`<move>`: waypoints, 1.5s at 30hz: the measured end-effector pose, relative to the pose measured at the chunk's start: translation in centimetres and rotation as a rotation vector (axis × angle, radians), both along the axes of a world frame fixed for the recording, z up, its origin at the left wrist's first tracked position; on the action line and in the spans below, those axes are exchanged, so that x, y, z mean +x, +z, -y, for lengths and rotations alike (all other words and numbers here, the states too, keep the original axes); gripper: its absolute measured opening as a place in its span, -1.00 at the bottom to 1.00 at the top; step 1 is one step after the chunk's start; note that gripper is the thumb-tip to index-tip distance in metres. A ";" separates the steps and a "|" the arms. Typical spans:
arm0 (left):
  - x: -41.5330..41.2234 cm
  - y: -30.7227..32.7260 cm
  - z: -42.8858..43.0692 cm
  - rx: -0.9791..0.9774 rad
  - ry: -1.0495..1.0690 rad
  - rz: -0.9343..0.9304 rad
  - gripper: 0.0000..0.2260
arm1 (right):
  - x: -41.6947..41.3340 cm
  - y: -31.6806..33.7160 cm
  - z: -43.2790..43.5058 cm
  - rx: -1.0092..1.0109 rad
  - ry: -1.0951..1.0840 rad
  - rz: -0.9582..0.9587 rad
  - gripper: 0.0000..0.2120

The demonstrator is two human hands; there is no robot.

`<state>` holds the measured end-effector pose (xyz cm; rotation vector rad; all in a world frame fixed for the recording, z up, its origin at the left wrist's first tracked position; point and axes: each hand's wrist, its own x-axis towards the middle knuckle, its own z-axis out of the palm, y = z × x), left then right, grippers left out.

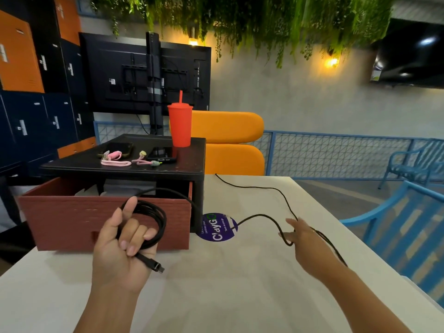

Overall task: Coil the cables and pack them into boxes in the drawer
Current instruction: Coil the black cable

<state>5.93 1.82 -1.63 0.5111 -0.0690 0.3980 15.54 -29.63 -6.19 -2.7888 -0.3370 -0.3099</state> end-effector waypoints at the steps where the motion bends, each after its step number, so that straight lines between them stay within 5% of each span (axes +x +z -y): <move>1: 0.0 0.0 0.2 0.012 -0.007 -0.002 -0.73 | -0.4 -0.1 -0.5 0.090 -0.024 -0.026 -0.37; 4: 0.1 -0.1 0.7 0.044 -0.025 -0.009 -0.71 | -1.6 0.8 -2.2 0.269 -0.049 0.016 -0.29; 7: 0.2 -0.4 1.0 0.063 -0.059 -0.008 -0.66 | -3.2 2.5 -4.9 0.391 -0.103 0.322 -0.17; 10: 0.2 -0.4 1.4 0.089 -0.092 -0.006 -0.63 | -4.5 3.4 -8.3 0.196 0.071 0.704 -0.33; 12: 0.0 -0.3 1.9 0.105 -0.131 -0.007 -0.63 | -4.5 2.8 -10.6 0.194 0.207 0.562 -0.43; 15: -0.3 -0.3 2.7 0.088 -0.203 0.009 -0.65 | -4.4 1.3 -12.6 0.498 0.300 0.070 -0.63; 20: -0.9 0.4 3.3 0.056 -0.209 -0.017 -0.76 | -4.6 0.1 -12.2 0.708 0.225 -0.108 -0.77; 24: -0.5 -0.3 3.3 0.087 -0.243 -0.014 -0.67 | -5.3 0.6 -11.5 0.384 0.244 -0.205 -0.70; 27: -0.4 -0.8 3.5 0.185 -0.325 0.037 -0.40 | -6.2 0.7 -12.0 0.132 0.294 -0.242 -0.68; 29: -0.8 -0.7 4.1 0.280 -0.339 0.036 -0.35 | -7.0 1.0 -12.4 0.076 0.367 -0.269 -0.74; 32: -1.0 -0.6 5.2 0.508 -0.231 -0.076 -0.63 | -8.1 2.2 -12.4 0.063 0.493 -0.270 -0.74; 39: -1.2 -1.8 7.1 1.292 -0.014 -0.154 -0.70 | -9.1 4.4 -11.1 0.033 0.598 -0.268 -0.77; 43: -0.7 -2.6 7.0 1.431 0.078 -0.139 -0.70 | -8.7 4.9 -10.0 0.132 0.570 -0.284 -0.65; 45: -0.6 -2.7 6.9 1.427 0.047 -0.149 -0.72 | -8.6 5.3 -9.4 0.247 0.579 -0.293 -0.78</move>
